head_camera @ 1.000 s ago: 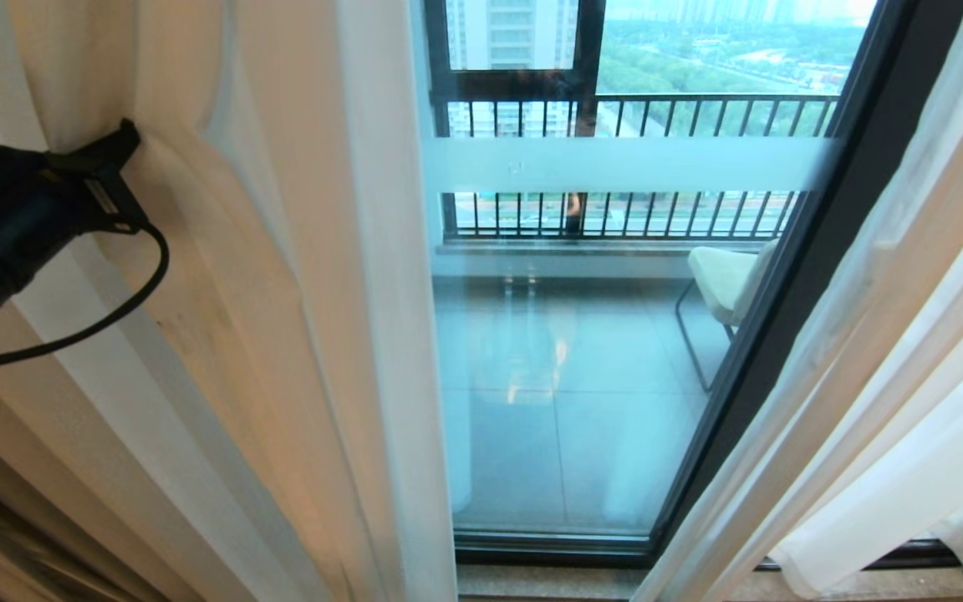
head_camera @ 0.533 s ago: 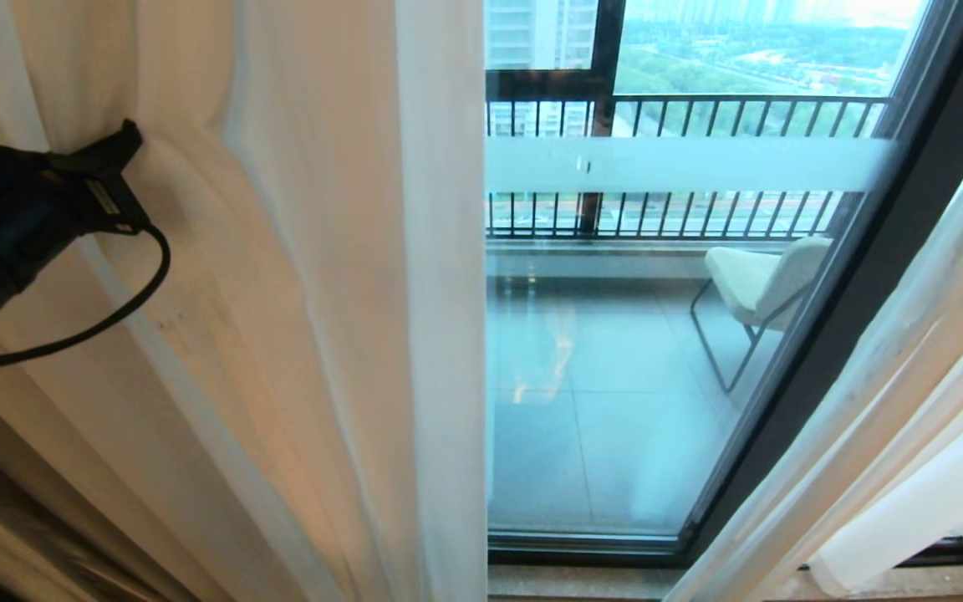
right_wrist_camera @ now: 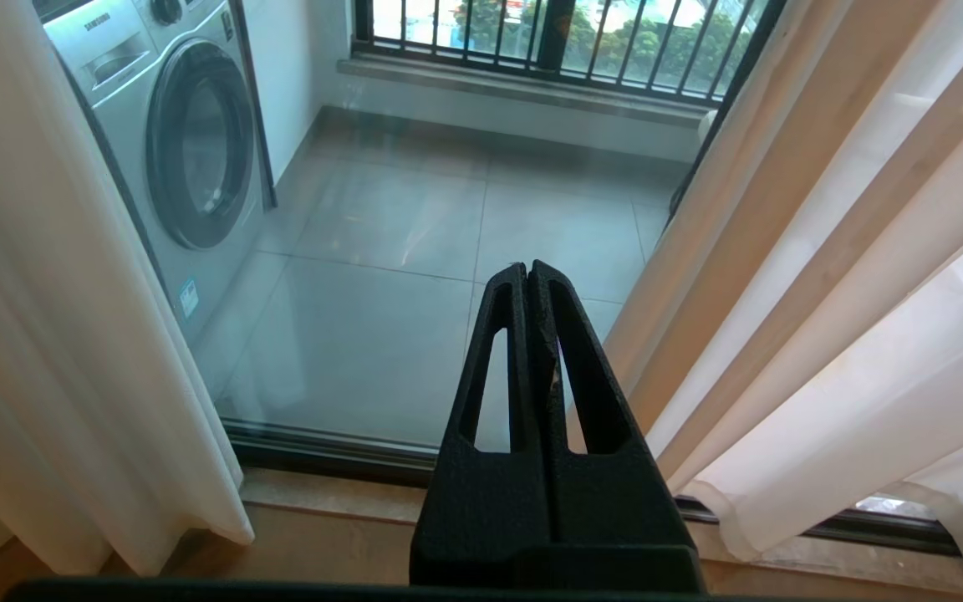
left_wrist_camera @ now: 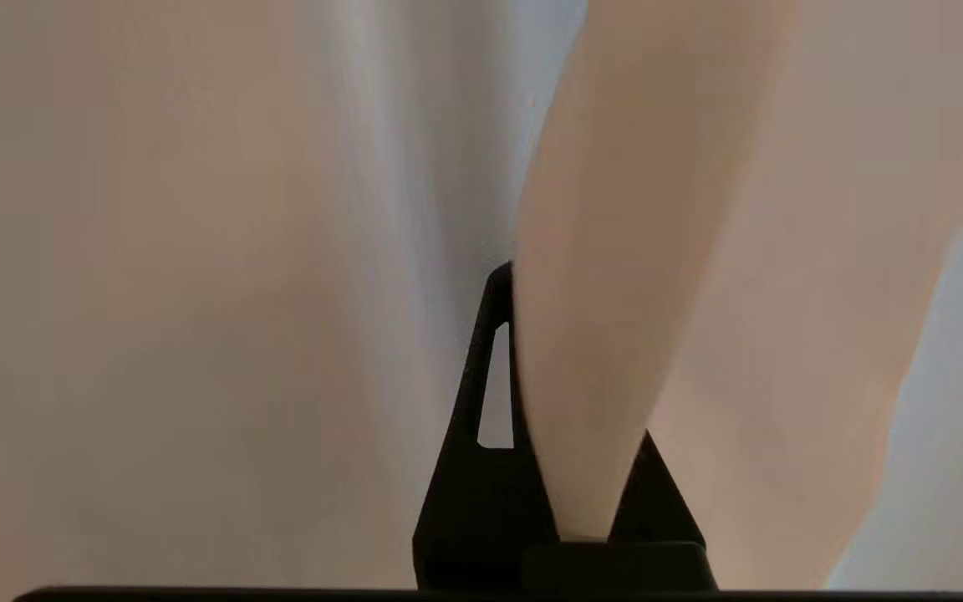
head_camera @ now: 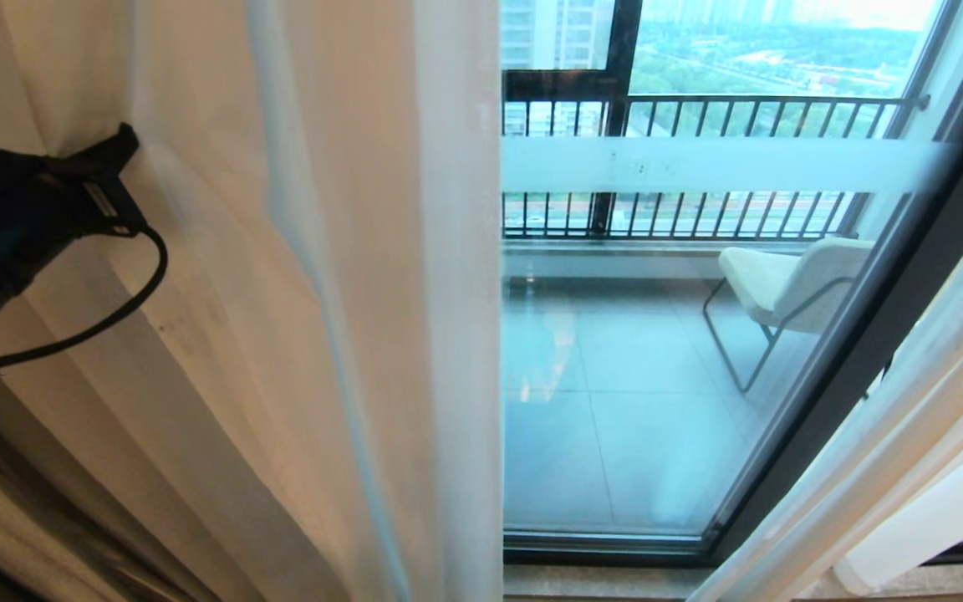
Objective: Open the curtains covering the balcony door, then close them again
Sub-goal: Pull the inner curtains open on both sides
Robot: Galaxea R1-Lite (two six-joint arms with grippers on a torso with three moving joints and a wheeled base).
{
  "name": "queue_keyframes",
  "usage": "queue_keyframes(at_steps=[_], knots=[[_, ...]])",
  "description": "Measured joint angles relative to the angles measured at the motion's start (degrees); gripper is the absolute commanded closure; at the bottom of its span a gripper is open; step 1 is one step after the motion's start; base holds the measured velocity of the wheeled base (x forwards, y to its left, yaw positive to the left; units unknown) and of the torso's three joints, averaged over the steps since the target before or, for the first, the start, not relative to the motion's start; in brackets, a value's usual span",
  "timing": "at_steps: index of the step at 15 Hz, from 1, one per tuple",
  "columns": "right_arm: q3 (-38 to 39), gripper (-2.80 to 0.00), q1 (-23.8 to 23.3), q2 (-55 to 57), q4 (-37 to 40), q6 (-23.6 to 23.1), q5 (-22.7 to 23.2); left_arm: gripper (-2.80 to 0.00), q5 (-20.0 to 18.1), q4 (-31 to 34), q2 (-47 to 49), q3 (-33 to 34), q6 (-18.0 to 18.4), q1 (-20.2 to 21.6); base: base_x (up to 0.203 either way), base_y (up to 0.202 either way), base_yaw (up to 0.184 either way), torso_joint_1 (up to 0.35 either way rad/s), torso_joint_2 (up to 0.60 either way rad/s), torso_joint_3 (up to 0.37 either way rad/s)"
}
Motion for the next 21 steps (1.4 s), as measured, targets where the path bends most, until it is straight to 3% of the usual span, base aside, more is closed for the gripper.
queue_keyframes(at_steps=[14,17,21], knots=[[0.0,0.0,-0.09,0.06,-0.02,0.01,-0.02,0.0,0.98,0.21,1.52,-1.56,-0.09,0.1,0.0,0.0,0.0,0.0,0.0,0.0],[0.0,0.0,-0.07,0.15,0.0,0.0,0.0,0.0,5.24,-0.09,3.07,-4.24,0.05,1.98,0.0,0.0,0.0,0.0,0.0,0.0],[0.0,0.0,-0.02,0.15,0.01,0.01,0.0,0.0,5.53,-0.17,4.22,-5.79,-0.01,7.89,0.0,0.0,0.0,0.0,0.0,0.0]])
